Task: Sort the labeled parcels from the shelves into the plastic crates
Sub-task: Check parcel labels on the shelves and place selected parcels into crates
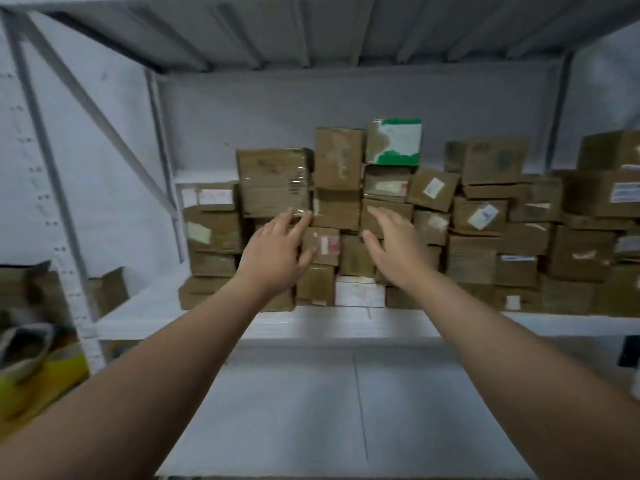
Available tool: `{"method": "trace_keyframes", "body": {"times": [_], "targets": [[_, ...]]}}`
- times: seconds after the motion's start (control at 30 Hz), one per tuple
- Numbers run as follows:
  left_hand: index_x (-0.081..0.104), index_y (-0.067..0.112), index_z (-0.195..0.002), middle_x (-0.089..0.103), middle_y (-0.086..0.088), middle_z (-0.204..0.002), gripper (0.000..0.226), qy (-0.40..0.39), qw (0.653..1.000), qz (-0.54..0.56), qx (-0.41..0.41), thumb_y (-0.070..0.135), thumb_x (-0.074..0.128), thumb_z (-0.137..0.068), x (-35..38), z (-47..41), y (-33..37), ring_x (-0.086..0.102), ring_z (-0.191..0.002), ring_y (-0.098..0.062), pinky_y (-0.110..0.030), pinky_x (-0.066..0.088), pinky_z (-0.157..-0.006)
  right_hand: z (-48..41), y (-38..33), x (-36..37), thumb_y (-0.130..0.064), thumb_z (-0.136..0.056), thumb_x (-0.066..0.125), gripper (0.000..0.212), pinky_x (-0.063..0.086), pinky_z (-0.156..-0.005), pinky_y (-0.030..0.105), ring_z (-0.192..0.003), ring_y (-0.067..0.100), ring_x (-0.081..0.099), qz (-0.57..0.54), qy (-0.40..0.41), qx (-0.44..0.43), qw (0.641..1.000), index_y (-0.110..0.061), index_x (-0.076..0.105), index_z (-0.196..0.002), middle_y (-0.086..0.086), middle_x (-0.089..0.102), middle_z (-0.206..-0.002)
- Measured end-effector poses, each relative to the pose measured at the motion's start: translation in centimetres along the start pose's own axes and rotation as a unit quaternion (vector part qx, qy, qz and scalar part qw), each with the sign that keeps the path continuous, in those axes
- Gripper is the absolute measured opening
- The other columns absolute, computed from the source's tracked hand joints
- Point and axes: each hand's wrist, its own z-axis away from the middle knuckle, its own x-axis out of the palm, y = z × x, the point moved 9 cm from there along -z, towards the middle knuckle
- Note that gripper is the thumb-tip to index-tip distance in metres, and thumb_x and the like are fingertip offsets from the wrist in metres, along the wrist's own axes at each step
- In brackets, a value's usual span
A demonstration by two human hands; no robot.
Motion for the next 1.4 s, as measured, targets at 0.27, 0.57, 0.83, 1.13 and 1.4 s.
{"method": "trace_keyframes", "body": {"times": [0.27, 0.57, 0.83, 1.13, 1.4], "targets": [[0.011, 0.028, -0.154, 0.017, -0.008, -0.159, 0.067, 0.019, 0.998, -0.023, -0.056, 0.053, 0.037, -0.097, -0.9, 0.0, -16.1, 0.022, -0.143, -0.028, -0.043, 0.024, -0.115, -6.5, -13.8, 8.3, -0.036, -0.101, 0.040, 0.053, 0.024, -0.117, 0.041, -0.145, 0.019, 0.022, 0.006, -0.031, -0.107, 0.994, -0.025, 0.026, -0.150, 0.000, 0.027, -0.157], [0.017, 0.023, -0.152, 0.023, -0.009, -0.157, 0.067, 0.072, 0.995, -0.058, -0.039, 0.049, 0.042, -0.096, 0.8, -6.3, -22.0, 0.022, -0.143, -0.027, -0.041, 0.024, -0.114, -13.4, -17.1, 12.5, -0.036, -0.101, 0.040, 0.054, 0.019, -0.117, 0.040, -0.146, 0.018, 0.018, 0.048, -0.030, -0.131, 0.990, -0.028, 0.023, -0.151, -0.003, 0.023, -0.158], [0.005, 0.014, -0.153, 0.012, -0.014, -0.159, 0.099, 0.068, 0.987, -0.144, 0.037, 0.048, 0.065, -0.083, 5.4, -11.7, -25.6, 0.012, -0.146, -0.030, -0.042, 0.008, -0.118, -18.2, -17.1, 18.3, -0.027, -0.097, 0.052, 0.058, 0.019, -0.117, 0.037, -0.144, 0.015, 0.021, 0.014, -0.008, -0.100, 0.995, -0.030, 0.027, -0.149, -0.005, 0.027, -0.156], [0.054, 0.006, -0.125, 0.061, -0.013, -0.115, 0.072, 0.188, 0.962, -0.079, 0.183, 0.043, 0.079, -0.069, 4.9, -13.4, -27.3, 0.058, -0.103, -0.031, -0.040, 0.048, -0.086, -19.1, -18.2, 19.9, -0.030, -0.097, 0.051, 0.051, 0.023, -0.115, 0.034, -0.137, 0.011, 0.032, 0.003, 0.072, -0.048, 0.996, -0.026, 0.036, -0.145, -0.007, 0.041, -0.148], [0.048, 0.010, -0.107, 0.058, -0.015, -0.103, 0.065, 0.349, 0.914, -0.003, 0.208, 0.039, 0.083, -0.061, 2.9, -10.2, -33.0, 0.047, -0.098, -0.029, -0.040, 0.046, -0.077, -19.2, -23.3, 21.0, -0.037, -0.098, 0.048, 0.038, 0.051, -0.083, 0.022, -0.103, 0.006, 0.057, -0.105, 0.118, 0.004, 0.987, -0.019, 0.054, -0.131, -0.004, 0.062, -0.117]]}}
